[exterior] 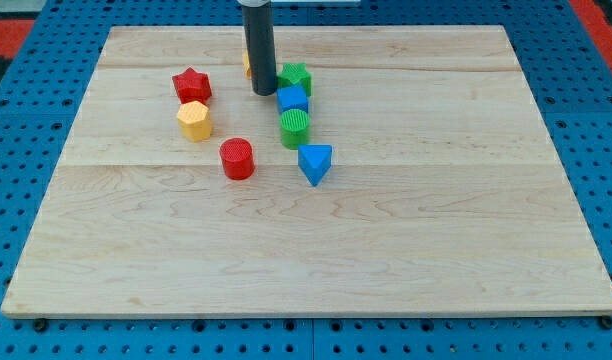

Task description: Slightly move the blue cube and green circle towards the right

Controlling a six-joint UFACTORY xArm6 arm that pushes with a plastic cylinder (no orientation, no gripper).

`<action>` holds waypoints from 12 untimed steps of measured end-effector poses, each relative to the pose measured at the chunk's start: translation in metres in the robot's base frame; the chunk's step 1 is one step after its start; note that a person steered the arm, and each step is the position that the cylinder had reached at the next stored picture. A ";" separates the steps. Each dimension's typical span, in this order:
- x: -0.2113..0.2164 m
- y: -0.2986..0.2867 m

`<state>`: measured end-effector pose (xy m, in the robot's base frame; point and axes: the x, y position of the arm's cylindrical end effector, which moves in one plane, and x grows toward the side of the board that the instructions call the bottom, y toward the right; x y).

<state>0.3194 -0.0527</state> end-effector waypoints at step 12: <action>0.097 0.051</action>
<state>0.4163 -0.0020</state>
